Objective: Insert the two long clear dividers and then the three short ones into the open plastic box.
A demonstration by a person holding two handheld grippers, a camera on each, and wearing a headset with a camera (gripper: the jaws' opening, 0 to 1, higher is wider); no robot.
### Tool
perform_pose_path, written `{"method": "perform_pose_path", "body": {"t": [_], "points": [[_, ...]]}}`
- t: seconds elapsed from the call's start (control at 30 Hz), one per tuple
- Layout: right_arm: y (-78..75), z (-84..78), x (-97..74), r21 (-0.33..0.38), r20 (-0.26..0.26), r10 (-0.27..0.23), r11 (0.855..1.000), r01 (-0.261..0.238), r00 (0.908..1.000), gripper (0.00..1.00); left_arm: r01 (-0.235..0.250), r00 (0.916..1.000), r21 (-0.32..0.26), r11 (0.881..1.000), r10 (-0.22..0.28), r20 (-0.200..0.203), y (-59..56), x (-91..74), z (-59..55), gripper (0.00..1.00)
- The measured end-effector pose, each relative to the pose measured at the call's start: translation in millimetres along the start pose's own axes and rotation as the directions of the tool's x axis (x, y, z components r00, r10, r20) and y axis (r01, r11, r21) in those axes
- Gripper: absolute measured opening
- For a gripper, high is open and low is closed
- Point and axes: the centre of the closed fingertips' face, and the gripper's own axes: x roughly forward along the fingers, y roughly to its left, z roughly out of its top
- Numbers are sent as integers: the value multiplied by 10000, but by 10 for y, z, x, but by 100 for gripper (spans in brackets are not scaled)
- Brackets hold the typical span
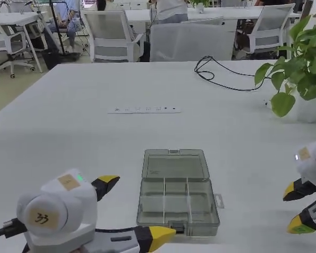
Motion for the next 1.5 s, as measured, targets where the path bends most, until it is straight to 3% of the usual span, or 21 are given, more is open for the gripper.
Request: {"method": "perform_pose_path", "body": {"t": [0.3, 0.73, 1.17, 1.5], "points": [[-53, -251, 16, -49, -587, 73, 10000, -76, 9982, 43, -190, 9998, 28, 9998, 190, 64, 37, -8, 25, 90], [-70, -440, 77, -440, -1109, 422, 9979, -474, 9929, 41, -428, 9990, 135, 9990, 429, -125, 53, -29, -5, 87], [-98, -454, 101, -857, -931, 569, 9942, -650, 9940, 34, -541, 9982, 215, 9983, 546, -231, 70, 3, 16, 86], [27, -362, 37, -665, -704, 507, 9963, -554, 9962, 32, -522, 9984, 261, 9983, 528, -225, 55, -2, 42, 86]]}}
